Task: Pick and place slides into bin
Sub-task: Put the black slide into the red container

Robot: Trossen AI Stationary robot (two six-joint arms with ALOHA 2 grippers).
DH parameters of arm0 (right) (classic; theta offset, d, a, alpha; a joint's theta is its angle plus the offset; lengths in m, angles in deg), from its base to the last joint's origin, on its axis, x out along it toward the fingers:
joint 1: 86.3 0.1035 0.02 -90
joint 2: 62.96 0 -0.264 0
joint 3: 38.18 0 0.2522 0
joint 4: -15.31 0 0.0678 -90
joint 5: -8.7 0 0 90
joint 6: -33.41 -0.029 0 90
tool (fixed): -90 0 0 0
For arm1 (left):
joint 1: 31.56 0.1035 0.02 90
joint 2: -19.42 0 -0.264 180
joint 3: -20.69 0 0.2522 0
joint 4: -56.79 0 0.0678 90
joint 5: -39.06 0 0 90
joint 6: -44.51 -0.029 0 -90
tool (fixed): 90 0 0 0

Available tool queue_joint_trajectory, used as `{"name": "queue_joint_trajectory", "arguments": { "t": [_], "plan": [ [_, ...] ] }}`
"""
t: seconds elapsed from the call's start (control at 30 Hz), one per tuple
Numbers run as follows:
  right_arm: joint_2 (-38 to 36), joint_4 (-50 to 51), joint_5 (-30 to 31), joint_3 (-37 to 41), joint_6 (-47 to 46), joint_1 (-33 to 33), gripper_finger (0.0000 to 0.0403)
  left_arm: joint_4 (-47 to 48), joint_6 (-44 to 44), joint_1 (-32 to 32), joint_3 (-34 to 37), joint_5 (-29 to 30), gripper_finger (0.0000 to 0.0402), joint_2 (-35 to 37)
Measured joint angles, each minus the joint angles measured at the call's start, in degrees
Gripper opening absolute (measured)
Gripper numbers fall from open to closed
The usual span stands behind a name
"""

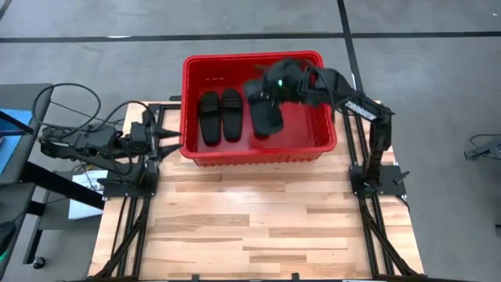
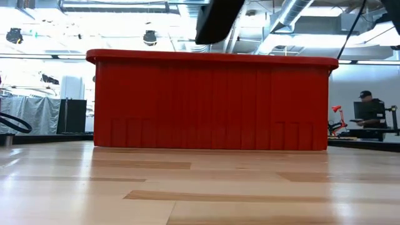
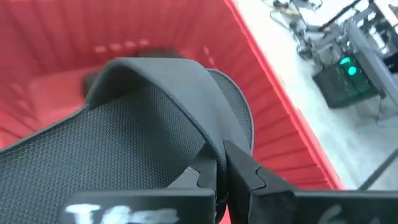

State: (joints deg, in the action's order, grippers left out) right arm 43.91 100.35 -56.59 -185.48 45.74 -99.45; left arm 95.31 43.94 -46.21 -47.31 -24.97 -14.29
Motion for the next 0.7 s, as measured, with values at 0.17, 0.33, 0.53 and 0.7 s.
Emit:
{"name": "queue_joint_trajectory", "arguments": {
  "t": [0.17, 0.33, 0.53, 0.7],
  "plan": [
    [0.0, -0.13, -2.85, 3.81, 2.88, -7.56, 0.0, -4.22, -9.24, 0.0, 0.0, 8.98, 0.0146, 0.49],
    [0.0, -2.88, -5.24, 9.3, 3.92, -13.63, 0.0, -9.33, -14.62, 0.0, -0.04, 17.03, 0.0146, 1.66],
    [0.02, -9.0, -6.76, 16.55, 5.76, -17.75, 0.0, -10.57, -17.12, 0.02, -0.04, 17.91, 0.0146, 3.77],
    [0.04, -13.49, -6.89, 21.88, 6.8, -20.26, 0.0, -10.68, -17.18, 0.02, -0.04, 18.18, 0.0146, 5.74]
  ]
}}
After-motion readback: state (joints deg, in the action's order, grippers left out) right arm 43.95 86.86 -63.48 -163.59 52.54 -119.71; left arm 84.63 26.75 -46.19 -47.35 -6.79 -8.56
